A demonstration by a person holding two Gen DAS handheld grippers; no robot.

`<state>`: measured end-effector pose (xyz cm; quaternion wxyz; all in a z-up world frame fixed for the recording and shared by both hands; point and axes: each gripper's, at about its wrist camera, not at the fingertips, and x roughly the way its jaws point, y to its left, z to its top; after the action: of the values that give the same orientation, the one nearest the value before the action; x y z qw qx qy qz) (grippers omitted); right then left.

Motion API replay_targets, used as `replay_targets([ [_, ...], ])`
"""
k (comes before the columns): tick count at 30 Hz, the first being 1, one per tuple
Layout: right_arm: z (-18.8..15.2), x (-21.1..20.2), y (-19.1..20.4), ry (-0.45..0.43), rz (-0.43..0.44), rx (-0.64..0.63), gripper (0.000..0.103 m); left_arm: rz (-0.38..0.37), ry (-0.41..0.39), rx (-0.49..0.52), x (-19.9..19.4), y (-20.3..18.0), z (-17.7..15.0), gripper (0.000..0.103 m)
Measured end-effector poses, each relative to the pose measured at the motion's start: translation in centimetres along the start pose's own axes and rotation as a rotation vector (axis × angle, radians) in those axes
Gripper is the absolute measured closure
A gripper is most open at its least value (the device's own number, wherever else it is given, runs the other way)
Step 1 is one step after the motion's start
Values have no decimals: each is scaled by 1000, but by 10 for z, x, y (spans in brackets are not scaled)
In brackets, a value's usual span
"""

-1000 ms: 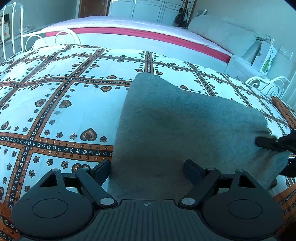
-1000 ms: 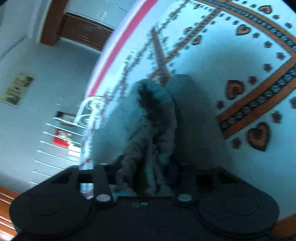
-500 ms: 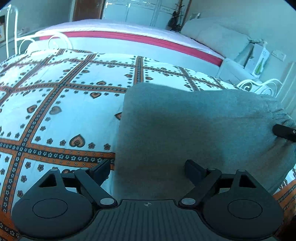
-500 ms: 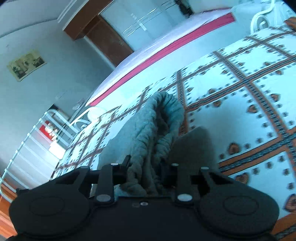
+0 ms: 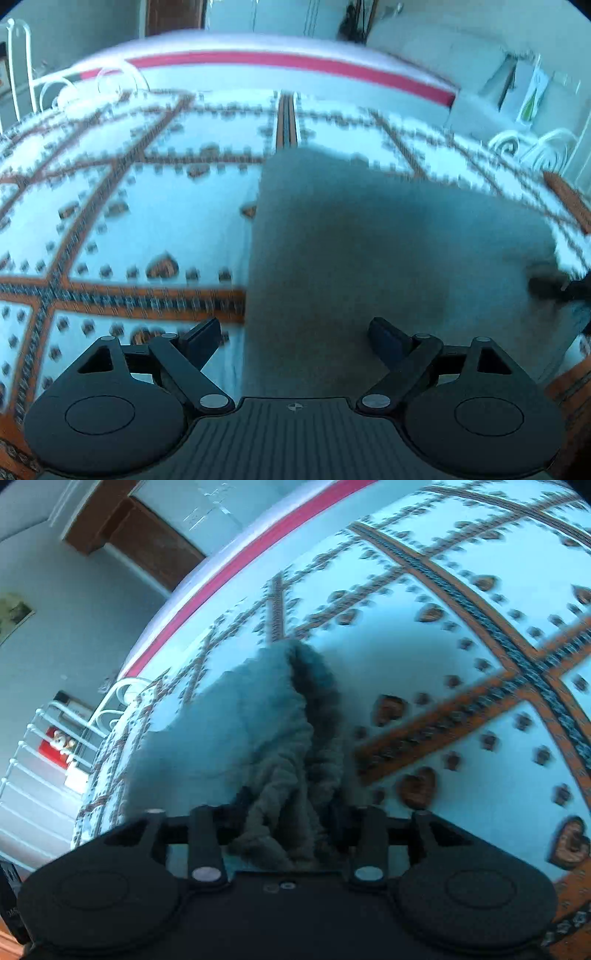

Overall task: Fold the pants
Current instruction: 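Open the right gripper and release the fabric onto the stack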

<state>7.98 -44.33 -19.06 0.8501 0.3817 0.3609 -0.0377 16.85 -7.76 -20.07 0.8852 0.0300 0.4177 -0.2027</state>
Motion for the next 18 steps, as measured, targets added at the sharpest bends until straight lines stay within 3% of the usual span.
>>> replay_targets([
  [1,1,-4,0,-6,4,9,58,1,-4,3,0,1,-1,13],
  [3,4,-14,9,-36,-43,-19,37,-6,-10,-15,-3,4,1,13],
  [5,7,-32,18,-111,-82,-78,36,-14,-43,-50,-11,10,3,13],
  [7,11,-44,24,-152,-107,-96,46,-30,-72,-56,-18,13,12,13],
  [9,14,-45,34,-152,-97,-150,63,-46,-81,-30,-18,11,23,13],
  [13,12,-37,60,-171,-69,-245,74,-128,-74,30,-10,-1,44,16],
  [15,11,-23,76,-158,-63,-300,85,-147,-69,89,-3,-13,52,35],
  [18,13,-1,95,-123,-77,-349,89,-176,-47,116,18,-25,67,60],
])
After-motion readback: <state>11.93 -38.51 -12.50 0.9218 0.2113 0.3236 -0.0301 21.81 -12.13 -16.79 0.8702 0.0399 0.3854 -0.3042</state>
